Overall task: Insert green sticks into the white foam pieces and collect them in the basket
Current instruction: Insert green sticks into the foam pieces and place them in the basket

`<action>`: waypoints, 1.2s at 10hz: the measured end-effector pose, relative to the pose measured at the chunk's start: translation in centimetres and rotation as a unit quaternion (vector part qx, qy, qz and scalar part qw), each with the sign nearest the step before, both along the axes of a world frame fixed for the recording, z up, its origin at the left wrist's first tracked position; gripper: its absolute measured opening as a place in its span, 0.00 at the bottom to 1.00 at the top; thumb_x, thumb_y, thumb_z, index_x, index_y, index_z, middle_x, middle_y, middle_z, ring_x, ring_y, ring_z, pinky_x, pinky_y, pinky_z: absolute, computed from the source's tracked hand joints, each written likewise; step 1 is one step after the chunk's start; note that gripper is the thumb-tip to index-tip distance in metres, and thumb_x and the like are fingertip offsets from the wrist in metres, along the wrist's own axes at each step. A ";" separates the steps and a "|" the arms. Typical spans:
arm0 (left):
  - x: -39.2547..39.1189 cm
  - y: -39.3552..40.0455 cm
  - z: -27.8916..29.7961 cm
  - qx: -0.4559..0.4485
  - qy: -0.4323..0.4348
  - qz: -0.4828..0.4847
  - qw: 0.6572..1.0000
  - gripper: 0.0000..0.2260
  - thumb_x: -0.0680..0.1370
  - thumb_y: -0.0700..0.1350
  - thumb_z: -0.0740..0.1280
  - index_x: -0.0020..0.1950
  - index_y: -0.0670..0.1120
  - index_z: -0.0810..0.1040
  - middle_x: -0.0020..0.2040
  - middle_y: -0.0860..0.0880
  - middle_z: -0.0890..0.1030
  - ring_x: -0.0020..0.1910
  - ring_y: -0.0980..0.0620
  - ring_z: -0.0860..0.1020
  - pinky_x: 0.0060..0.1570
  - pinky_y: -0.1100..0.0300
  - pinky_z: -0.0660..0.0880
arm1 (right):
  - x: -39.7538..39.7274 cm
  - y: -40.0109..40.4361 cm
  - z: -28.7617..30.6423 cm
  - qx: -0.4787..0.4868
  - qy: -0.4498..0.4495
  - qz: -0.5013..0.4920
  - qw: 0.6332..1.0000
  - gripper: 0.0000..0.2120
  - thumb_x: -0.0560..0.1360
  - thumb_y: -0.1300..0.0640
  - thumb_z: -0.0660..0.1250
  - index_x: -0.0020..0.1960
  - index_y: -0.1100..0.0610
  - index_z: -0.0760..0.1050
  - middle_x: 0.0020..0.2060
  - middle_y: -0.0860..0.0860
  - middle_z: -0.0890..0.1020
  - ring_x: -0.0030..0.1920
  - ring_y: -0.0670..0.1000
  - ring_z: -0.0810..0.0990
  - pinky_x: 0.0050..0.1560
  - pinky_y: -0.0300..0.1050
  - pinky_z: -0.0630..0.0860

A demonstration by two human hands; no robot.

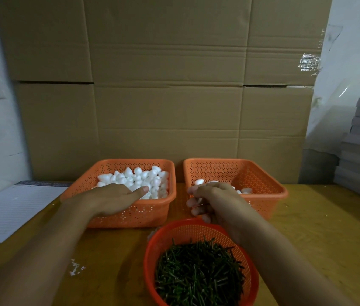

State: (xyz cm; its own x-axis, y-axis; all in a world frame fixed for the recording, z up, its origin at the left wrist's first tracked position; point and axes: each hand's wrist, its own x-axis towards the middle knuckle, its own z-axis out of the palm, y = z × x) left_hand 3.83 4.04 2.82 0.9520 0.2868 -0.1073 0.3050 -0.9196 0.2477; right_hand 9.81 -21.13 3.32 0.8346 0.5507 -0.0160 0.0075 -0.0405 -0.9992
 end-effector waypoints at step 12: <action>0.6 0.9 -0.8 -0.014 -0.010 -0.015 1.000 0.31 0.79 0.71 0.44 0.80 0.64 0.43 0.81 0.52 0.35 0.78 0.49 0.31 0.77 0.39 0.38 | -0.1 -0.1 0.1 0.013 -0.005 -0.015 1.000 0.09 0.78 0.64 0.62 0.54 0.60 0.79 0.33 0.50 0.84 0.31 0.46 0.79 0.28 0.38 0.71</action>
State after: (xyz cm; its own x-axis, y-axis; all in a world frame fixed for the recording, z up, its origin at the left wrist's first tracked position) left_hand 4.39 4.98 2.04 0.9621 0.2555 -0.0950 0.2721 -0.9210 0.2787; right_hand 9.71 -21.26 3.45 0.8510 0.5250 0.0062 0.0166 -0.0151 -0.9997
